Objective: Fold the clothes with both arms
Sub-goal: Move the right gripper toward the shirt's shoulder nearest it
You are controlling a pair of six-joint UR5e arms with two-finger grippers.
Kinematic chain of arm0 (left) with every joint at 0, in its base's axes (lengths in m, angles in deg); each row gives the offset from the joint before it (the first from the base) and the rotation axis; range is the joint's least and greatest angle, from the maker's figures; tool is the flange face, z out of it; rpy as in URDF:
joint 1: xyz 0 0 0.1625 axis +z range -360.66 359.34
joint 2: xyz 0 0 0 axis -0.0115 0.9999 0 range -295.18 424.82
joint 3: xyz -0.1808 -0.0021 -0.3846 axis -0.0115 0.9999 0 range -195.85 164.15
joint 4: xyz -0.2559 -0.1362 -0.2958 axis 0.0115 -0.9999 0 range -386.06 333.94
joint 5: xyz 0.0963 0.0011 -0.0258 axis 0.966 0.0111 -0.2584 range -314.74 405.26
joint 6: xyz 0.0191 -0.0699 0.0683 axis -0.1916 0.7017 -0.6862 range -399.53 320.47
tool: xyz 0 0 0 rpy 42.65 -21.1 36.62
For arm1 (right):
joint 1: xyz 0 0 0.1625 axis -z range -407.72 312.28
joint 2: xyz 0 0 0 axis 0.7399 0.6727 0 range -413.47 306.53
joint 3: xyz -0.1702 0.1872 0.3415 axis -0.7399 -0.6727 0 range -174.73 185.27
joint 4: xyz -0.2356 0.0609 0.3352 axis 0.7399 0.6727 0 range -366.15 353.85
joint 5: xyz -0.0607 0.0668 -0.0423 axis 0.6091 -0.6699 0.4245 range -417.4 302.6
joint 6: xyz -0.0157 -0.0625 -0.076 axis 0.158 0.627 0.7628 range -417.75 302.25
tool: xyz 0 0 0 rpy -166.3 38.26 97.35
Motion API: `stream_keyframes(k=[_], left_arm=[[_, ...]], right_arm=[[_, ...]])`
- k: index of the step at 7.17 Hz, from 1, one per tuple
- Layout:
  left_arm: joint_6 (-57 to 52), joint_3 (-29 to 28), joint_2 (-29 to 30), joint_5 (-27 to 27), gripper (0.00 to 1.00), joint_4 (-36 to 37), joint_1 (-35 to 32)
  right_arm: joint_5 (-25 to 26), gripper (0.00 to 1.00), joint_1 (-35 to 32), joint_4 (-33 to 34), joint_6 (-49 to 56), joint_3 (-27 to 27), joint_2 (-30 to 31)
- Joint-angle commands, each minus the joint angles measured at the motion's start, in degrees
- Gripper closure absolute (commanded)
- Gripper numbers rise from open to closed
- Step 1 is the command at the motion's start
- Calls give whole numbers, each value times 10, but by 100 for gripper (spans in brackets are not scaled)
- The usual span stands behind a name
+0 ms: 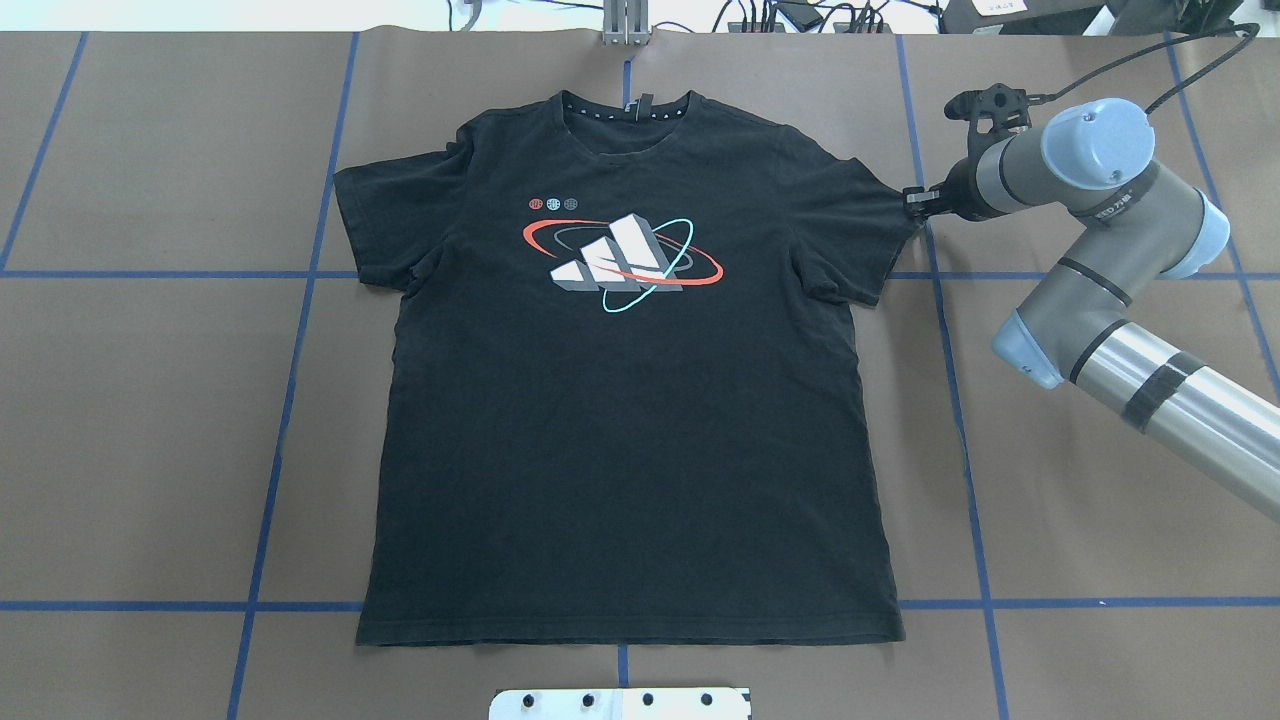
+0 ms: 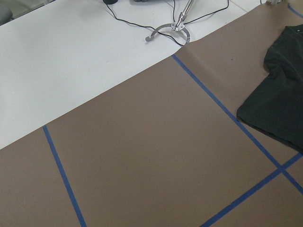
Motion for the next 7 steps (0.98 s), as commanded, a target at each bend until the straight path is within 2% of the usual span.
stream_keyframes(k=[1, 4, 5, 6, 7], left_arm=[[0, 0, 0, 0, 0, 0, 0], [0, 0, -1, 0, 0, -1, 0], [0, 0, -1, 0, 0, -1, 0], [0, 0, -1, 0, 0, -1, 0], [0, 0, -1, 0, 0, -1, 0]], right_arm=[[-3, 100, -4, -27, -1, 2, 5], [-3, 100, -6, -28, -14, 21, 4], [-3, 81, -8, -28, -15, 18, 6], [-5, 52, -11, -28, -28, 16, 4], [-19, 41, -13, -28, -28, 16, 4]])
